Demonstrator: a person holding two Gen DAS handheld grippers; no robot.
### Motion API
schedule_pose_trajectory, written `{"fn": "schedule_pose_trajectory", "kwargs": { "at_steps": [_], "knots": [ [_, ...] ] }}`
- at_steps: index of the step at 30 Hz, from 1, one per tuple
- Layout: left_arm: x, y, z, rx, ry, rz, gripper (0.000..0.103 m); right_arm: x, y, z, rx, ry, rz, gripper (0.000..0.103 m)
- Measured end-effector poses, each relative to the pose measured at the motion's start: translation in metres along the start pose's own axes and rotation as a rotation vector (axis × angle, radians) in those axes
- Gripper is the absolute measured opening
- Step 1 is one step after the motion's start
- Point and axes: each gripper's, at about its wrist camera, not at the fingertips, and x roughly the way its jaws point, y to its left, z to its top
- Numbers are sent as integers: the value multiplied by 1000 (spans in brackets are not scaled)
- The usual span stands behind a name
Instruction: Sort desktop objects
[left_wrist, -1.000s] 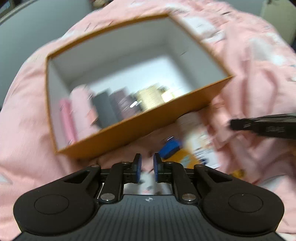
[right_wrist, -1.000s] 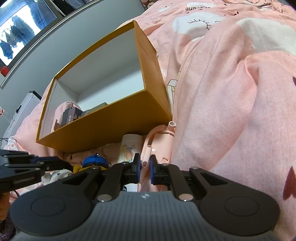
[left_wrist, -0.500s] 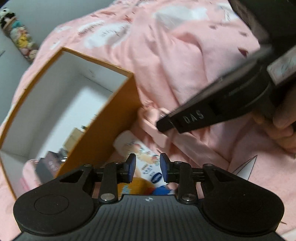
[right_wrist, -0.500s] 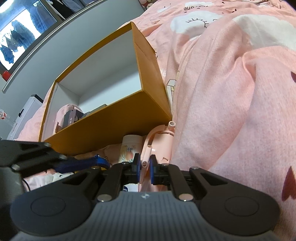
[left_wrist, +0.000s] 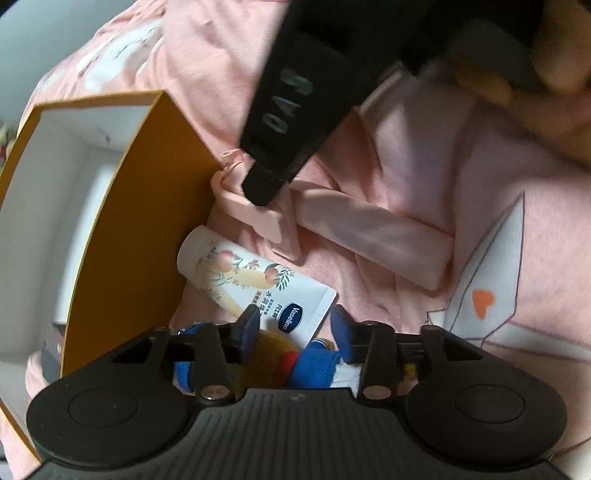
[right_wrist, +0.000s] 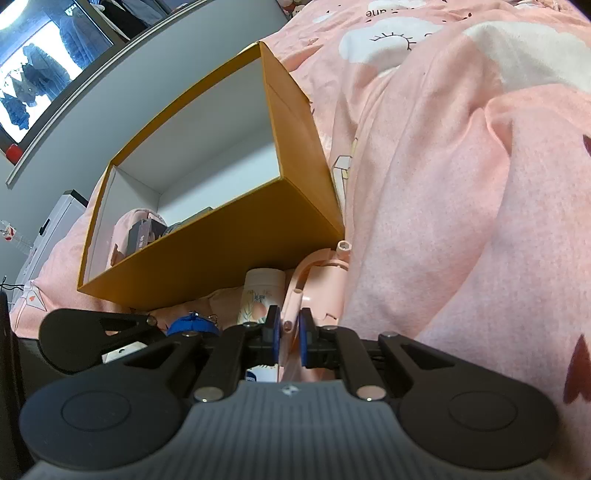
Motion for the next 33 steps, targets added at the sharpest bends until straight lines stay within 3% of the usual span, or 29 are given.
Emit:
{"fn": "schedule_pose_trajectory", "kwargs": {
  "at_steps": [8, 11, 17, 27, 33],
  "knots": [
    [9, -12, -6, 84, 4, 27, 62, 2, -1, 0, 3, 1, 5, 11],
    [18, -15, -7, 105, 42, 68, 75, 3, -1, 0, 4, 1, 6, 11],
    [28, -24, -8, 107, 54, 124, 75, 4, 0, 0, 1, 4, 2, 11],
    [5, -29, -26, 88, -33, 208, 60, 5, 3, -1, -9, 8, -8, 11],
    [-15, -29, -28, -20, -90, 216, 41, 5, 3, -1, -9, 8, -8, 12]
  ]
}}
